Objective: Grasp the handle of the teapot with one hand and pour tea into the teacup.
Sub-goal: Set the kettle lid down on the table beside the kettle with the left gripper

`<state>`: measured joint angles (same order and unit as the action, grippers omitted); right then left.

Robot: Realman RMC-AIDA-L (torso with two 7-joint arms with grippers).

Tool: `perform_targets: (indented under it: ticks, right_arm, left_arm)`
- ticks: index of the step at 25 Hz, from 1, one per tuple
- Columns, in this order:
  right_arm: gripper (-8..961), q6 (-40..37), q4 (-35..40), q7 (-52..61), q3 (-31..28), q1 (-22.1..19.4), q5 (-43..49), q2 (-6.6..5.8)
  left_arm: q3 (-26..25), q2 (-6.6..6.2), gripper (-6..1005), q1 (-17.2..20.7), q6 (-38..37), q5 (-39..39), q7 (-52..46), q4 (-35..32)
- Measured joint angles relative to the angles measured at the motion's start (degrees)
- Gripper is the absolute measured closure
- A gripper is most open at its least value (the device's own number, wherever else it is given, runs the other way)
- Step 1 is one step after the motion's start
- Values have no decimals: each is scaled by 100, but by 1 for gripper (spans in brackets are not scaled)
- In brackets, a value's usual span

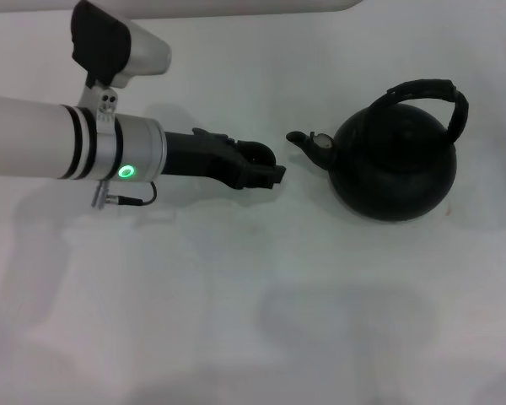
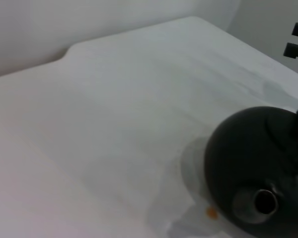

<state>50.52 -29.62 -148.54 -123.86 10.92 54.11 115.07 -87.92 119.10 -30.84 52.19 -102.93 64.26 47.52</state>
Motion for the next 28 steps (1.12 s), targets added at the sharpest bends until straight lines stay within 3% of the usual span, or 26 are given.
perform_targets:
  ticks: [7,28]
  right_arm:
    - [145,207,0,17,9,-43,6,5]
    - [144,274,-17,37,-6,-75,25,-12]
  left_arm:
    - [318,-5,292,-118,2,-10,-300,-93]
    - [270,-31,292,-139,-158,-212,-365,-431]
